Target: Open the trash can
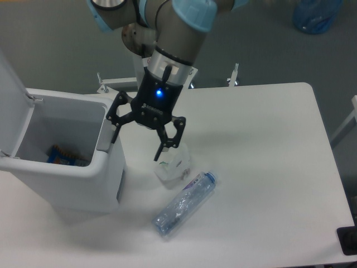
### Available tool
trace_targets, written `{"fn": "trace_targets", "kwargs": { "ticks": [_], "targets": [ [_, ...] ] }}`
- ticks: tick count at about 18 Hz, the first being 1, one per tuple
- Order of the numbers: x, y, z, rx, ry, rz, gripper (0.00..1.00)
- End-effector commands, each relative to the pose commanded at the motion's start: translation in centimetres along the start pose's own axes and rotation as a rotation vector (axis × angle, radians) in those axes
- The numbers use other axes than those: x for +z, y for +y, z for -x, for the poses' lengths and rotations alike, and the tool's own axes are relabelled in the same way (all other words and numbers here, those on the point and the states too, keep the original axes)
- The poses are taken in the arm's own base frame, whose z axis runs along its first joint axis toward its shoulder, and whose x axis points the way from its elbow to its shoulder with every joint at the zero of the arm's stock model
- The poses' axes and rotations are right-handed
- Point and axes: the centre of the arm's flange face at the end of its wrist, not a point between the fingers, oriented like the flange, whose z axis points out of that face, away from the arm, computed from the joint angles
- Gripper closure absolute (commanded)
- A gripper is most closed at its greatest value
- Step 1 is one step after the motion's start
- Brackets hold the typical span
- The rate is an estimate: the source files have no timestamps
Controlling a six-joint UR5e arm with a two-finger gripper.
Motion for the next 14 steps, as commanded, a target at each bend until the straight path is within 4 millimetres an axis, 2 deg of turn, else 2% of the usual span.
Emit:
{"fn": "trace_targets", "kwargs": {
  "ticks": [2,4,7,9,11,14],
  "targets": [
    [0.0,1.9,4.1,0.001,-0.105,0.06,0.0],
    [-0.1,3.8,6.4,0.052,-0.198,0.148,0.0],
    [1.4,6.6,10.4,0.164,-0.257,0.285,0.0],
    [2.2,9.0,14.4,0.238,-0.283,0.391,0.0],
    [1.0,11.1,17.3,0.282,-0.335,0.515,0.0],
    [-1.3,13.8,20.9,0.283,-0.337,0.601,0.0]
  ]
}}
